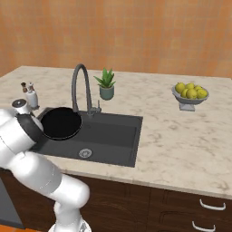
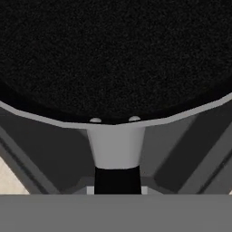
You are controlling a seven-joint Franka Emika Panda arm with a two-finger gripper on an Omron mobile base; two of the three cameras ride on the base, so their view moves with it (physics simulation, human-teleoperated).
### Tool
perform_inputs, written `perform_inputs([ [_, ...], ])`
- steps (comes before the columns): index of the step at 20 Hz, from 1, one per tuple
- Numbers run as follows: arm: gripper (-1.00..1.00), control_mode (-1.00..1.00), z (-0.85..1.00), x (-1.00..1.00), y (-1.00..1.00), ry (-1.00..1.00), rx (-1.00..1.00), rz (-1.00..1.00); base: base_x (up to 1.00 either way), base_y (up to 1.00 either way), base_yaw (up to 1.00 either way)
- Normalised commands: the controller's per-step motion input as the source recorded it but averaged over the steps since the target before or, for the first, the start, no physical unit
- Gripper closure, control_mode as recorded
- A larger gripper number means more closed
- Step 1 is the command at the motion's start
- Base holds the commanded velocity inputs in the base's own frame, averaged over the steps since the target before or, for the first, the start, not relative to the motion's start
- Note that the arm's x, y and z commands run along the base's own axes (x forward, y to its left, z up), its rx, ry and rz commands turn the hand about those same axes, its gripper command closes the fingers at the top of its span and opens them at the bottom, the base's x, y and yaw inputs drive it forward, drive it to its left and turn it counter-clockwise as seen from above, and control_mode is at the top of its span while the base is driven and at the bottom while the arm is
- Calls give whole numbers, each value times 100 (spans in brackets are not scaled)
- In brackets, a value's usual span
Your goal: Pick the pan and sponge and place them into the sink. Then turn on the water.
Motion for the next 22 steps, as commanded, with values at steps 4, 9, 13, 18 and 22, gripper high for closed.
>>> perform_inputs([
  [4,100,-100,-33,41,-10,7,-8,-4,0,0,0],
  [9,100,-100,-43,21,-14,11,-1,-6,0,0,0],
  [13,100,-100,-35,0,-33,8,0,-14,0,0,0],
  [18,100,-100,-42,2,-22,11,-1,-14,0,0,0],
  [22,100,-100,-45,24,-22,11,-1,-12,0,0,0],
])
